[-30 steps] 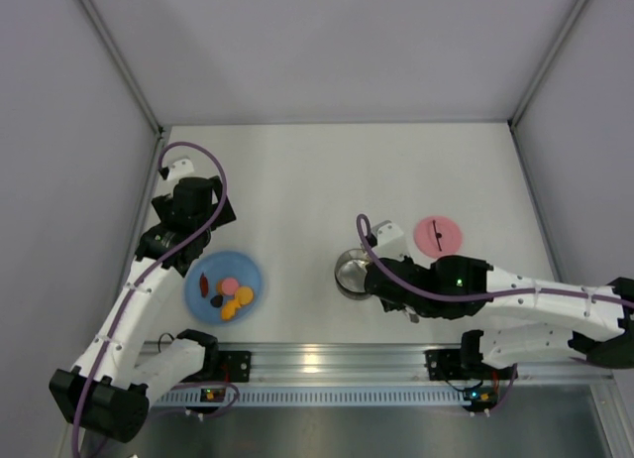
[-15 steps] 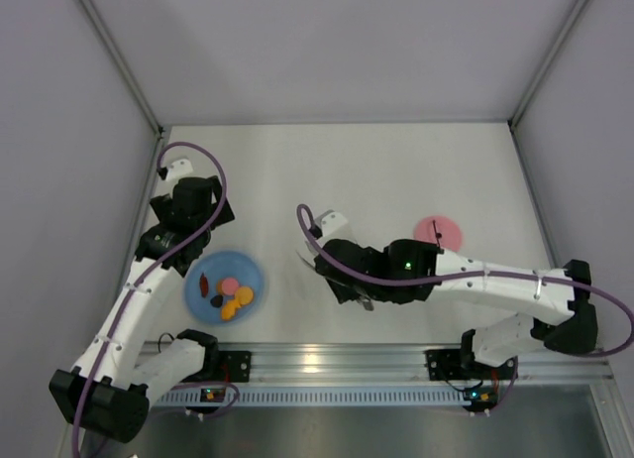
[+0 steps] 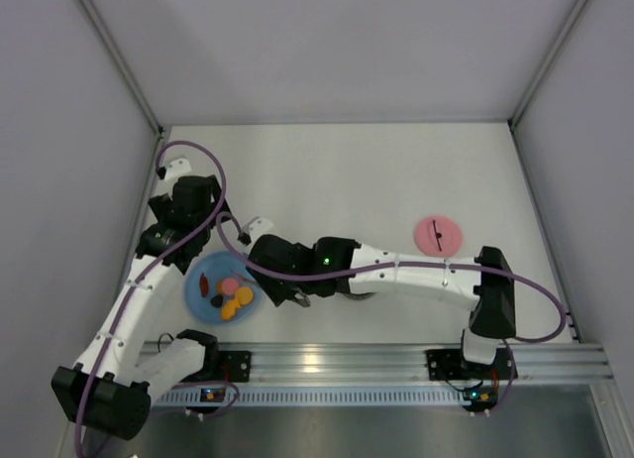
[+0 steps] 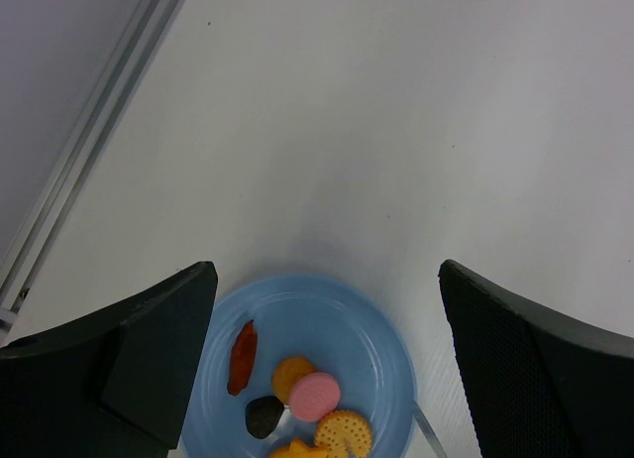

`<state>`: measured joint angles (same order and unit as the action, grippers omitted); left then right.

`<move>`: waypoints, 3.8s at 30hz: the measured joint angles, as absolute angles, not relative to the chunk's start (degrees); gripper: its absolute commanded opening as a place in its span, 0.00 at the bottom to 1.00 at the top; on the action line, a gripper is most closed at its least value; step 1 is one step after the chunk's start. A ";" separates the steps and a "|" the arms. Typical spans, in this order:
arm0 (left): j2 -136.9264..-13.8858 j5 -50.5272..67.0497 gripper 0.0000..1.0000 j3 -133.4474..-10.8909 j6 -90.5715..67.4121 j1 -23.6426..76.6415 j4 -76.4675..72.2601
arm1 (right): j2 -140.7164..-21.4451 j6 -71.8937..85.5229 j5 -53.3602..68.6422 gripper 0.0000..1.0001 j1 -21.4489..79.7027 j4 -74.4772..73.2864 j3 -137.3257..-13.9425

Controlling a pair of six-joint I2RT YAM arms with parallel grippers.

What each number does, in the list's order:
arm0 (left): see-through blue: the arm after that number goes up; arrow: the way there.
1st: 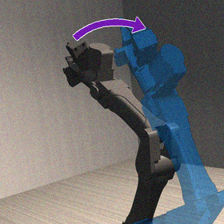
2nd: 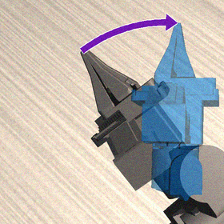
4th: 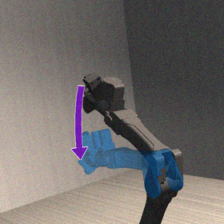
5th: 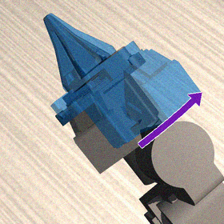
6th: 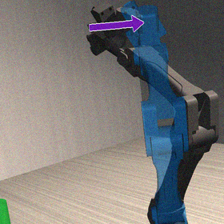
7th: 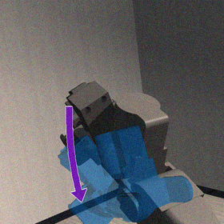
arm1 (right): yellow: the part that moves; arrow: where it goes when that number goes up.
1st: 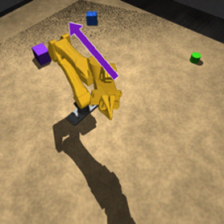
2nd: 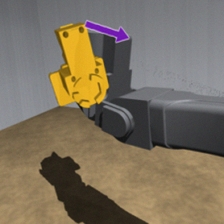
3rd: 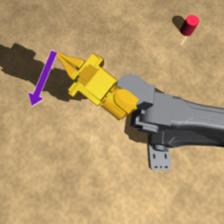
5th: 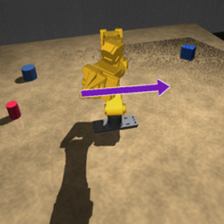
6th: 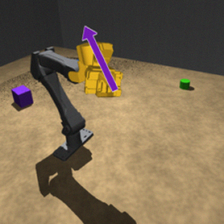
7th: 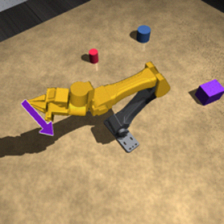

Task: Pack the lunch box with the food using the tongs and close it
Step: Pick up the fake food from the plate.

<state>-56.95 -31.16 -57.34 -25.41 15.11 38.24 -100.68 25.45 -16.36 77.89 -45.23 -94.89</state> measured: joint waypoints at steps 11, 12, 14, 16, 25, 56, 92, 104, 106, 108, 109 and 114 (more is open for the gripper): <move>-57.65 -31.14 0.99 -57.34 -25.43 14.48 38.24 | -108.51 23.92 -12.84 0.50 77.89 -42.46 -98.17; -57.65 -31.14 0.99 -57.34 -25.43 14.44 38.24 | -109.14 23.83 -12.64 0.50 77.89 -42.41 -98.41; -57.65 -31.14 0.99 -57.34 -25.43 14.44 38.24 | -110.41 23.66 -12.25 0.50 77.89 -41.95 -98.80; -57.65 -31.11 0.99 -57.34 -25.43 14.37 38.24 | -111.31 23.64 -12.10 0.50 77.89 -41.76 -99.29; -57.65 -31.03 0.99 -57.34 -25.43 13.85 38.24 | -114.02 24.18 -11.88 0.50 77.82 -41.56 -103.04; -57.93 -30.81 0.99 -57.34 -25.43 13.08 39.07 | -116.36 25.12 -11.90 0.40 77.45 -40.93 -102.83; -57.93 -30.00 0.99 -57.34 -25.43 12.88 39.07 | -115.26 25.52 -12.38 0.48 77.45 -40.32 -98.98; -57.91 -29.58 0.99 -57.34 -25.43 12.78 39.07 | -114.87 25.50 -12.45 0.48 77.47 -41.01 -98.96; -57.91 -29.56 0.99 -57.34 -25.43 12.78 39.07 | -114.48 25.45 -12.45 0.48 77.52 -41.25 -98.89; -57.91 -29.56 0.99 -57.34 -25.43 12.78 39.07 | -114.06 25.26 -12.47 0.48 77.60 -41.43 -98.87; -57.91 -29.56 0.99 -57.34 -25.43 12.78 39.07 | -113.95 25.19 -12.49 0.48 77.62 -41.45 -98.87; -57.91 -29.56 0.99 -57.34 -25.43 12.60 39.07 | -113.65 25.04 -12.38 0.48 77.89 -41.52 -98.65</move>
<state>-57.91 -29.56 -57.34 -25.43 12.60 39.07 -113.65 25.04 -12.38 77.89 -41.52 -98.65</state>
